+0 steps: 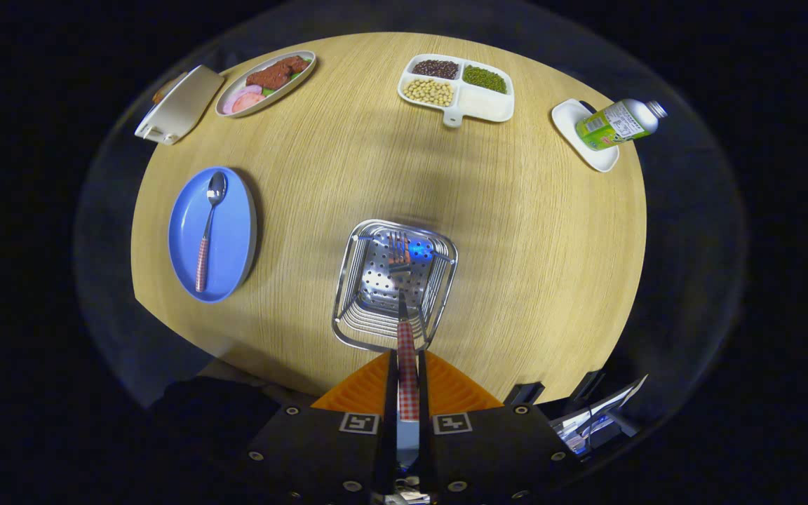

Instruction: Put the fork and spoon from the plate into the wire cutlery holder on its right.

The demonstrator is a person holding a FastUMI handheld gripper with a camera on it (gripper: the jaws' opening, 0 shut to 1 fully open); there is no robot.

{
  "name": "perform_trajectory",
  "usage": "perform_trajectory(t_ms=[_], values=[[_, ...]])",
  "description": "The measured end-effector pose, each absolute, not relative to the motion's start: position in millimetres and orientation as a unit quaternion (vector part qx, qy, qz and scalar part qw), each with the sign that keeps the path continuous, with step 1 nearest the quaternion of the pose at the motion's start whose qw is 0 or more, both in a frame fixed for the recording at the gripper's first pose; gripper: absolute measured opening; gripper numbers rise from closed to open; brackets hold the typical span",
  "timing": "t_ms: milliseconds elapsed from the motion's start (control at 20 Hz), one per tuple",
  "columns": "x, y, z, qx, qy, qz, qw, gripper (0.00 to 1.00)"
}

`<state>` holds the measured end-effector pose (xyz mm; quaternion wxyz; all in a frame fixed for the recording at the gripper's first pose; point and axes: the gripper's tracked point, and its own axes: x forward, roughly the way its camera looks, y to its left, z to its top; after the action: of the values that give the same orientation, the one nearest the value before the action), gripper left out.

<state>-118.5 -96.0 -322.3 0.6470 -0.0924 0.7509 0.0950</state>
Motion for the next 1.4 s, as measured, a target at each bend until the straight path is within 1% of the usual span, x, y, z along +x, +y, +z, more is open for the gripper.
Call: perform_trajectory(t_ms=[100,300,350,400,450,500,550,650,700,750,850,1050,1250,1400], values=[[-110,-92,-316,-0.074,0.733,0.086,0.671,0.13],[-91,-82,-299,-0.052,0.676,0.066,0.732,0.19],[-84,-77,-293,-0.041,0.658,0.062,0.749,0.26],[-79,-74,-286,-0.033,0.64,0.056,0.766,0.31],[-73,-71,-280,-0.027,0.62,0.052,0.782,0.44],[-67,-67,-273,-0.021,0.601,0.047,0.798,0.5],[-61,-63,-267,-0.013,0.58,0.043,0.814,0.6],[-49,-59,-252,0.0,0.535,0.032,0.844,0.75],[-42,-58,-245,0.004,0.511,0.026,0.859,0.78],[-36,-57,-238,0.007,0.486,0.019,0.874,0.84],[-26,-56,-220,0.011,0.435,0.005,0.9,0.88],[-6,-63,-189,0.005,0.326,-0.037,0.945,0.9],[-1,-48,-163,-0.016,0.248,-0.036,0.968,0.89],[-1,-31,-150,-0.037,0.209,-0.03,0.977,0.89]])
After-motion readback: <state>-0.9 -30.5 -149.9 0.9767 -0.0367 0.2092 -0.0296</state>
